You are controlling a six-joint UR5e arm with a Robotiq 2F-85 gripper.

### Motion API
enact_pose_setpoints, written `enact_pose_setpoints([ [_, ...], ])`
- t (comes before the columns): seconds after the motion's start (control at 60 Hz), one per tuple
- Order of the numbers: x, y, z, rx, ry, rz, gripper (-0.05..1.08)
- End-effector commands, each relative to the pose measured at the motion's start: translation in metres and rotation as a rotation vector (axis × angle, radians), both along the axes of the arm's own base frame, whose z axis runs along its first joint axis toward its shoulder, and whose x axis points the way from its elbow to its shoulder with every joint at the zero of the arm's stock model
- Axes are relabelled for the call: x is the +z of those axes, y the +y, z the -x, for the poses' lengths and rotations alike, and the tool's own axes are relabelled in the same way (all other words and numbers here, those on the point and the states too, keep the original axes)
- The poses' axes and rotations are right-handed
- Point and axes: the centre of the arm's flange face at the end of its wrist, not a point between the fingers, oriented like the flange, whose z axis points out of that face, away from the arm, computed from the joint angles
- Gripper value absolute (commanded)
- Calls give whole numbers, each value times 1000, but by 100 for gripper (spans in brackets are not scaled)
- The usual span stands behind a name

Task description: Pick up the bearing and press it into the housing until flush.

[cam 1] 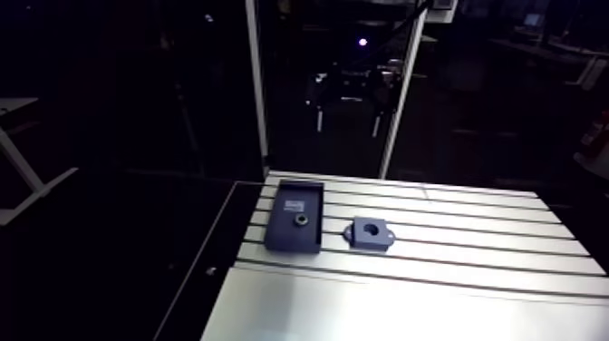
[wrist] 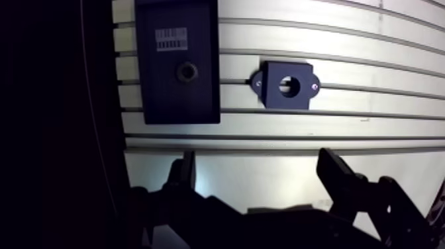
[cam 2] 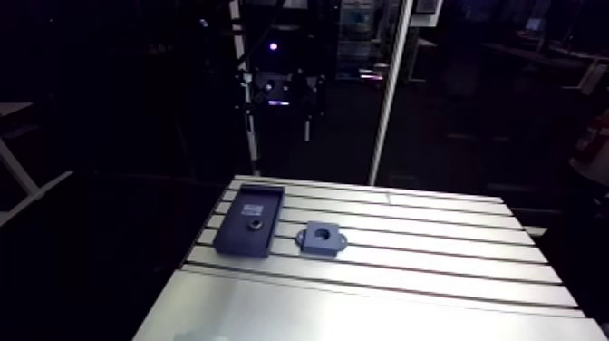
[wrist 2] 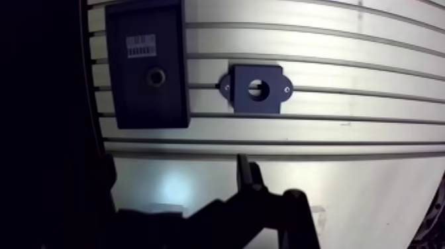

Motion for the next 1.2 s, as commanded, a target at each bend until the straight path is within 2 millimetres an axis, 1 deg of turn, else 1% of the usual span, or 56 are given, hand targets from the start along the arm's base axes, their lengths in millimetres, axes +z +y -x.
enact_pose_setpoints([
  [0.017, -35, -20, 7, 32, 6, -1, 1],
  [0.033, -39, -24, 7, 38, 8, 0, 1],
  [0.05, -39, -24, 7, 38, 8, 0, 1],
  [0.067, -44, -28, 7, 46, 8, -2, 1],
  [0.15, -51, -36, 8, 59, 12, -4, 1],
  [0.2, -64, -44, 9, 74, 3, -9, 1],
  [0.25, -69, -46, 10, 77, 5, -8, 1],
  [0.4, -83, -48, 12, 79, 5, -8, 1],
  [0.583, -95, -49, 14, 81, 18, -7, 1],
  [0.633, -103, -48, 15, 78, 15, -5, 1],
  [0.75, -110, -49, 16, 71, 15, -7, 2],
  [0.8, -118, -50, 17, 67, 8, -7, 1],
  [0.85, -120, -50, 18, 67, 7, -8, 1],
  [1.2, -145, -63, 21, 58, -2, -12, 2],
])
